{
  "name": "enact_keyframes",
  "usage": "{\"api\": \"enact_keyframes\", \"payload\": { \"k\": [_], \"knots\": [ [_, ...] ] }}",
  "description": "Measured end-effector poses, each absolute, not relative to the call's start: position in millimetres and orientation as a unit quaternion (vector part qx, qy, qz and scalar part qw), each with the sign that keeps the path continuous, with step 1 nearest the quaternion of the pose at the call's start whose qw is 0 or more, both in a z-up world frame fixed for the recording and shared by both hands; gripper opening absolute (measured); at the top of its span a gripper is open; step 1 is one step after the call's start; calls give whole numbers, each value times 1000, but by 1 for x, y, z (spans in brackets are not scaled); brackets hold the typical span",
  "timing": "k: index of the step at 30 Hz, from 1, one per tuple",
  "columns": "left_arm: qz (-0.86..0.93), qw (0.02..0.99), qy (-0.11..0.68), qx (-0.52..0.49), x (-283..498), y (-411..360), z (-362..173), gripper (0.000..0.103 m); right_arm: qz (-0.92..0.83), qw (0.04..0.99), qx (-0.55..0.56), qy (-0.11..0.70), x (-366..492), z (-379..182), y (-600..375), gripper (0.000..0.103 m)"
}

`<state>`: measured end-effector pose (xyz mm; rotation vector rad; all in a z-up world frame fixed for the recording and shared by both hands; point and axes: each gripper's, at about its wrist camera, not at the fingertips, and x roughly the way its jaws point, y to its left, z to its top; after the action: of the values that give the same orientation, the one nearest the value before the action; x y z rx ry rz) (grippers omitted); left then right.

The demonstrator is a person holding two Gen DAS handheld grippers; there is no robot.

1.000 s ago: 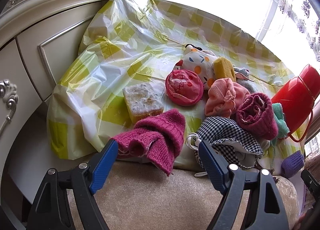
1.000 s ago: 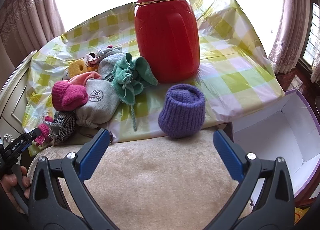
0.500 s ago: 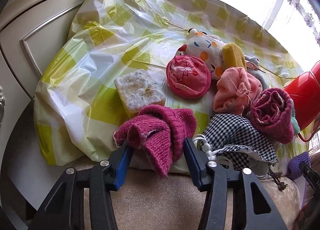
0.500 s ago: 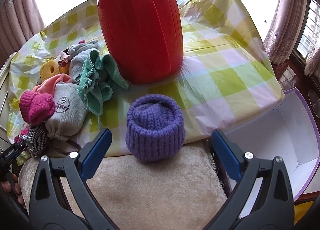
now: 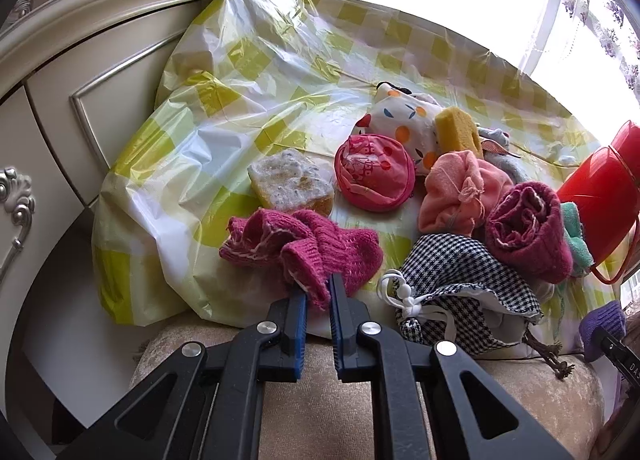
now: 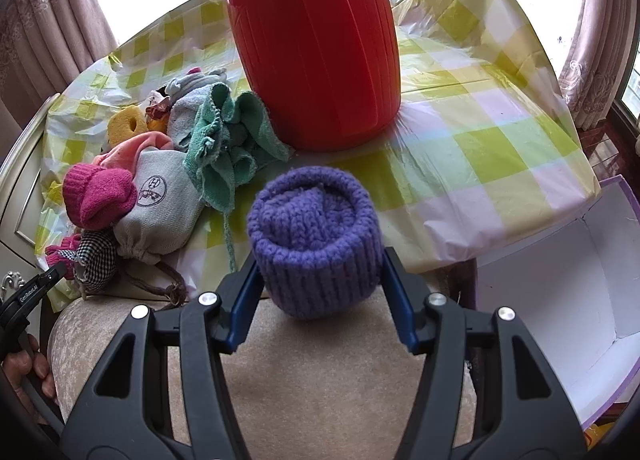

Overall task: Organize soft objects
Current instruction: 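Grasp the pink knit sock with the left tool while the right grasps the purple knit cuff, then carry both items over the white box and open both tools to drop them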

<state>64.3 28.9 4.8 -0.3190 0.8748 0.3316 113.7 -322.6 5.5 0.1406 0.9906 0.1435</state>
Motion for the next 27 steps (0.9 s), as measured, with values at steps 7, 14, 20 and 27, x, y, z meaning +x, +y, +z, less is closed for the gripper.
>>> {"api": "enact_keyframes", "payload": {
  "k": [7,14,20,27],
  "knots": [
    [161,900,378,-147,47,22,23,10,89,880,74,461,105,13,-323,61],
    [154,917,342,-135,28,4,38,9,108,881,74,454,98,18,-327,60],
    [130,942,290,-107,5,-25,66,9,108,882,86,451,91,23,-338,60],
    [20,960,266,-90,3,-88,88,9,76,883,103,451,85,28,-374,60]
  ]
}}
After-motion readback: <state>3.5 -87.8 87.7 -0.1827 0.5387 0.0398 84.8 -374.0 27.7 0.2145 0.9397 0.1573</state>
